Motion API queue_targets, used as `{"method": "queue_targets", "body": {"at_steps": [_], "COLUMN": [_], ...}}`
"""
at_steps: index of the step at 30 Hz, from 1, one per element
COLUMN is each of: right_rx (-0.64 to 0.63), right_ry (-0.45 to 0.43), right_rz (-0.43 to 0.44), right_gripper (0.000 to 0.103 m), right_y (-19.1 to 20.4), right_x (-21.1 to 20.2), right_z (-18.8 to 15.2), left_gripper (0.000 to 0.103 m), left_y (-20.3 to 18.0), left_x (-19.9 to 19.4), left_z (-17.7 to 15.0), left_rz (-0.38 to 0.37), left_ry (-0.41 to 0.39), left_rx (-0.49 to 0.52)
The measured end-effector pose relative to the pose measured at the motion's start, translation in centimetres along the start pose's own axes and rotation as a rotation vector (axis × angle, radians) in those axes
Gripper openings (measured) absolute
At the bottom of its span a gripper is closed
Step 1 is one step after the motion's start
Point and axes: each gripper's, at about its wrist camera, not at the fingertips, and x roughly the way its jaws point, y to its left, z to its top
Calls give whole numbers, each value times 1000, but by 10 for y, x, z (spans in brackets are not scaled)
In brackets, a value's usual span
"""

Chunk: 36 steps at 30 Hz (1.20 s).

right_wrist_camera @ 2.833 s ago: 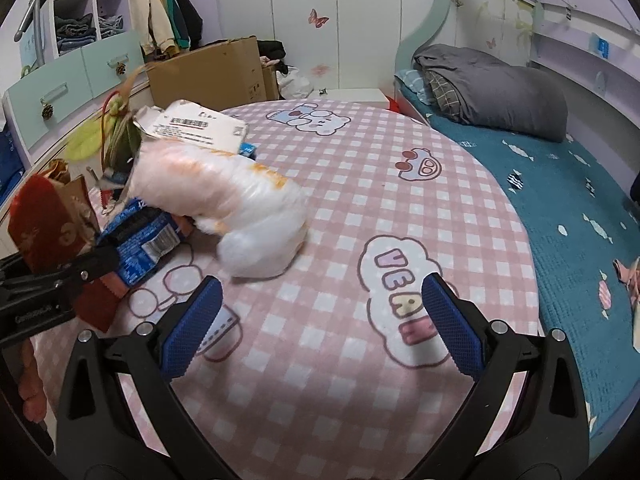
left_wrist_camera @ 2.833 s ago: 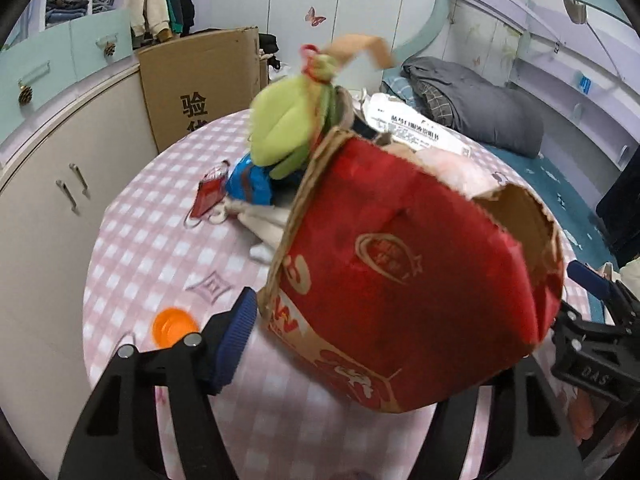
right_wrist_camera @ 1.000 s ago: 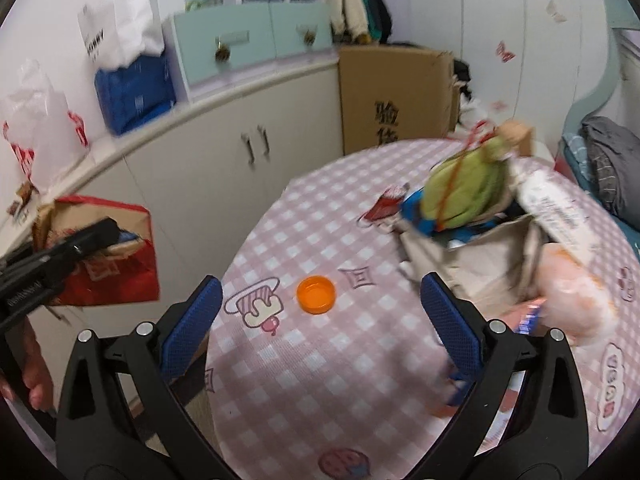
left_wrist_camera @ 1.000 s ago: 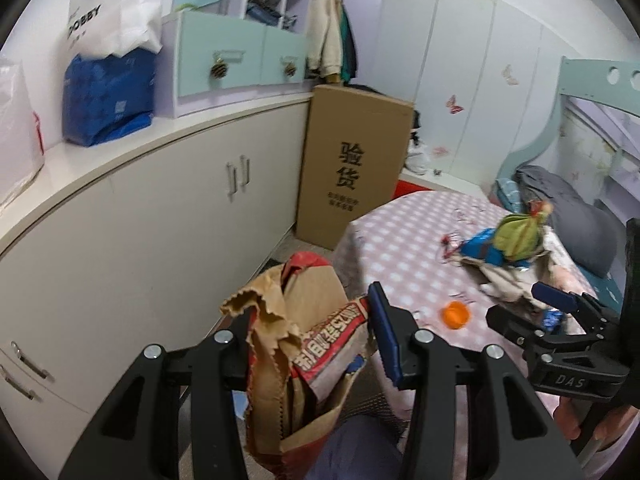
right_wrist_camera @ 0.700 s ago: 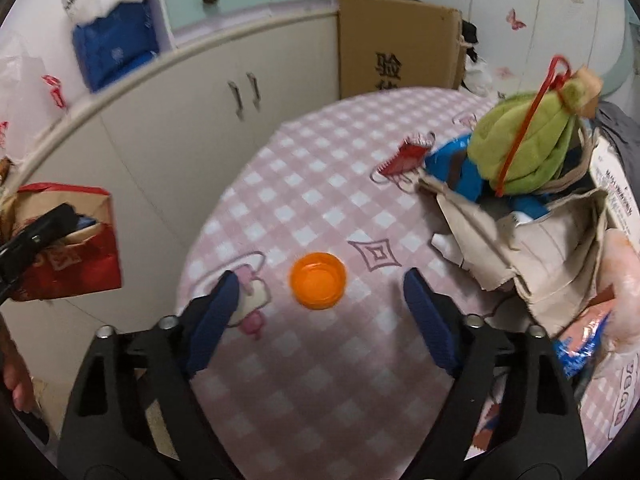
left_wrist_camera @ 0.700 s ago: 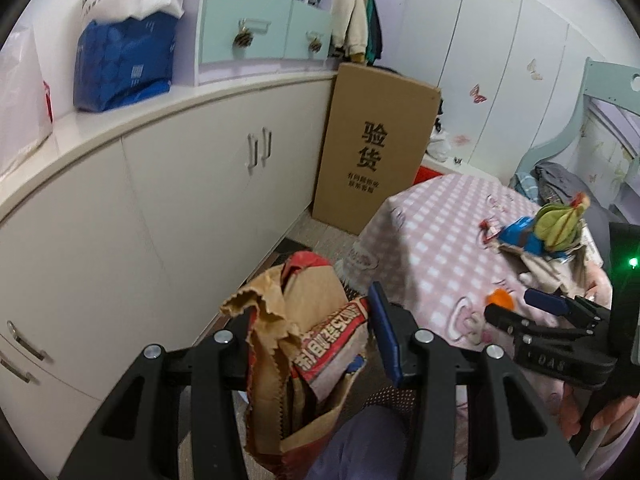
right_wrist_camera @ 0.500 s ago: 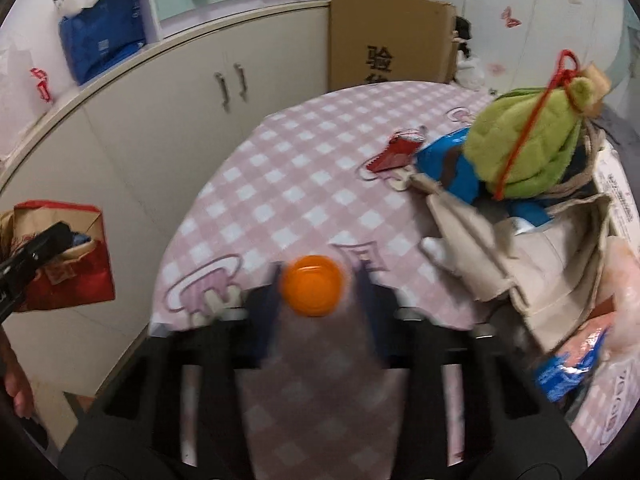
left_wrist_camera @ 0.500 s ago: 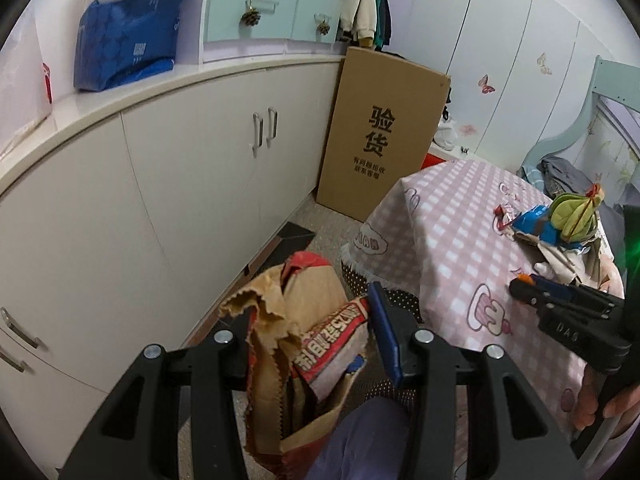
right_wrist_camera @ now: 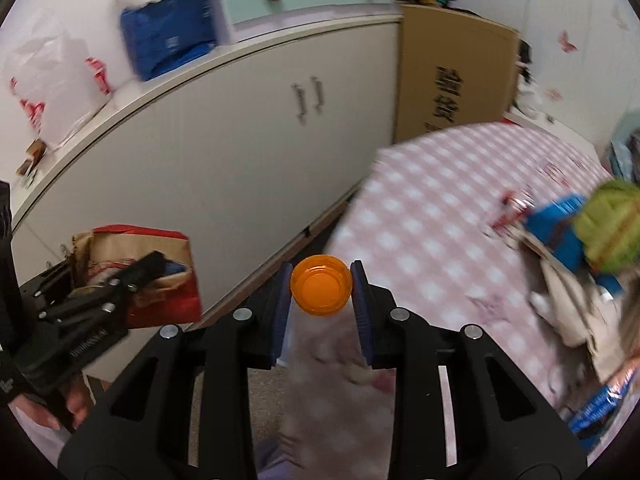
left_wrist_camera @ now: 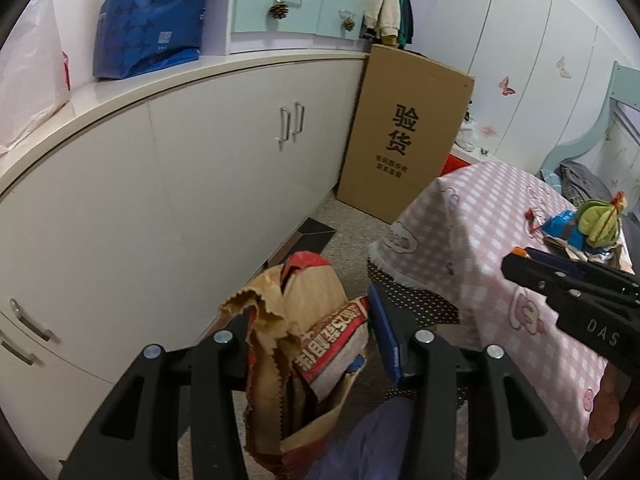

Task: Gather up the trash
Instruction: 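Carry the paper bag to the bucket while the right tool grasps the orange cap, then open the left tool over the bucket while the right tool drops the orange cap in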

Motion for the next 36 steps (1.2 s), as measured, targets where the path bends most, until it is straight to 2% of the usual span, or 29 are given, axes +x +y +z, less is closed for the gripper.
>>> {"method": "queue_targets", "body": {"at_steps": [7, 10, 12, 15, 20, 28, 32, 33, 34, 36], "right_rx": [-4, -3, -1, -2, -9, -69, -108, -139, -147, -118], "right_ry": [87, 94, 98, 105, 140, 212, 204, 185, 173, 141], "right_rz": [47, 40, 32, 33, 27, 40, 51, 39, 27, 38], "right_gripper": [29, 29, 29, 29, 29, 29, 31, 52, 82, 83], "right_y": [15, 14, 13, 13, 16, 35, 51, 56, 57, 56], "right_x": [37, 42, 45, 48, 59, 84, 91, 91, 90, 85], "right_z": [12, 16, 18, 19, 15, 17, 23, 25, 25, 25], "left_gripper": [46, 57, 67, 67, 67, 67, 67, 67, 67, 67], "left_y": [4, -1, -1, 3, 22, 59, 75, 78, 80, 83], "left_x": [20, 32, 41, 49, 50, 23, 5, 2, -1, -4], "left_z": [11, 18, 23, 24, 15, -5, -8, -9, -9, -10], "left_rz": [12, 8, 41, 35, 69, 164, 216, 223, 229, 233], "left_ry": [24, 34, 32, 46, 62, 72, 55, 54, 52, 48], "left_rx": [1, 16, -7, -12, -32, -51, -72, -80, -88, -98]}}
